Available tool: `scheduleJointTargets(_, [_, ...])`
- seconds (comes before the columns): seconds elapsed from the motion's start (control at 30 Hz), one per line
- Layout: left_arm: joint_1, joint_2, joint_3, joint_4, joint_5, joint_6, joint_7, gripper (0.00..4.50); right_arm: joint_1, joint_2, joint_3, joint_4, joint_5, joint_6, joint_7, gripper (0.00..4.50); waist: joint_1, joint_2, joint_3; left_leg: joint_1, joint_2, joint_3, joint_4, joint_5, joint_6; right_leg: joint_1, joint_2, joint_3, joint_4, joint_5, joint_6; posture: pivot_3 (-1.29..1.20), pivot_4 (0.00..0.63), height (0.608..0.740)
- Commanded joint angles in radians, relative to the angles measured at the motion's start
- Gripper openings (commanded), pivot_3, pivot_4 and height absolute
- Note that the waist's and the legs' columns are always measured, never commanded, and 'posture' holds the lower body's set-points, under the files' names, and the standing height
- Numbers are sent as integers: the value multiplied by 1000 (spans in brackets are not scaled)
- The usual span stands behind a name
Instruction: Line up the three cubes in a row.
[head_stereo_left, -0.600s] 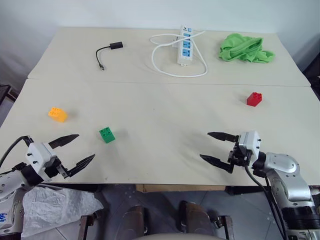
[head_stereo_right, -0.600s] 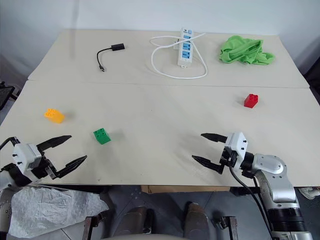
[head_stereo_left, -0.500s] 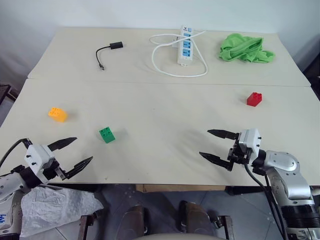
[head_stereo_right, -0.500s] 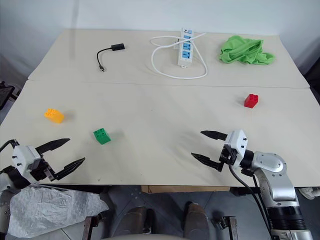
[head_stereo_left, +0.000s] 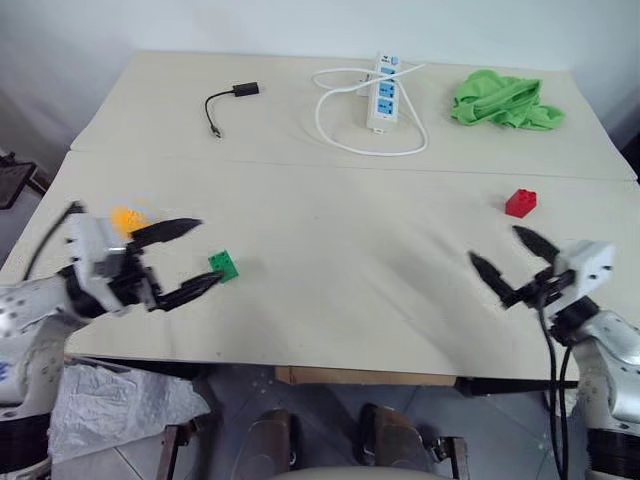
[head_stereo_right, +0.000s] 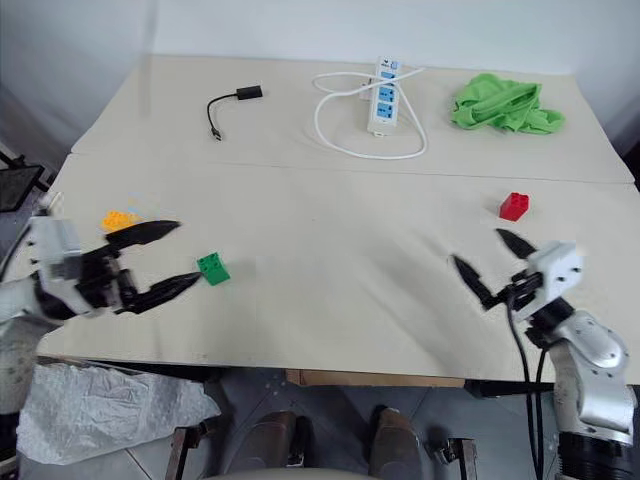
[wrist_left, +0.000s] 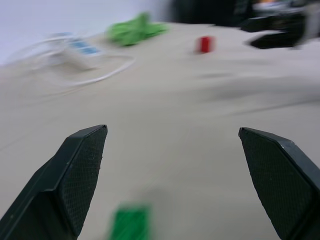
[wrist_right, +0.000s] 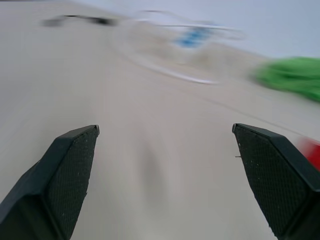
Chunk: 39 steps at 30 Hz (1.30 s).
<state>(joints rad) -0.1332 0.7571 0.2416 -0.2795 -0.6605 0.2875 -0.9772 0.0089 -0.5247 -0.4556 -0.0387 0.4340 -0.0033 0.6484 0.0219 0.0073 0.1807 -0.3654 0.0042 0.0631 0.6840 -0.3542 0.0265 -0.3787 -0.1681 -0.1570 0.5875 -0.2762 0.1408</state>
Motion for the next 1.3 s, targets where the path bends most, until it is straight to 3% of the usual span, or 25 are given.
scheduleJointTargets(0.03, [-78,-38,-119,34,77,-8,-10,4480,30,15,-21,20,-67,-10,-100,4500,-5,0,0,0,0,1,0,0,-1,0,1,0,0,0,0,0,150,740])
scheduleJointTargets(0.13, [-146,-62,-185,77,180,-47,22,4480,-5,44,-6,24,-75,15,-164,4500,-21,1,0,0,2,4,0,2,-3,-1,3,1,0,0,0,0,150,740])
scheduleJointTargets(0.33, [-189,-102,-202,103,171,-18,15,4480,-245,12,43,85,-121,235,-326,4500,-44,3,1,2,7,4,0,4,-5,-4,4,6,3,0,-1,0,150,740])
scheduleJointTargets(0.53, [-200,-132,-215,75,173,3,33,4480,-582,-41,103,366,-176,420,-415,4500,-41,3,2,-5,6,7,0,5,-4,-12,4,8,7,-1,-2,0,150,740])
scheduleJointTargets(0.73, [-206,-144,-222,35,172,37,52,4480,-806,-51,158,712,-256,345,-442,4500,-42,3,2,-6,6,9,-1,5,-4,-13,4,7,6,-1,-2,0,150,740])
scheduleJointTargets(1.0, [-210,-146,-218,6,173,59,68,4480,-954,-48,186,1048,-315,155,-475,4500,-51,3,2,-7,6,16,-1,5,-5,-13,4,7,6,-1,-2,0,150,740])
scheduleJointTargets(1.1, [-204,-144,-213,-10,169,67,73,4500,-978,-44,190,1111,-317,111,-456,3894,-51,3,2,-6,7,16,-1,5,-5,-13,5,7,6,-1,-2,0,150,740])
scheduleJointTargets(1.3, [-188,-145,-205,-20,171,66,75,4500,-979,-40,191,1152,-317,51,-423,1818,-50,3,2,-7,8,16,-1,5,-5,-13,5,8,6,-1,-2,0,150,740])
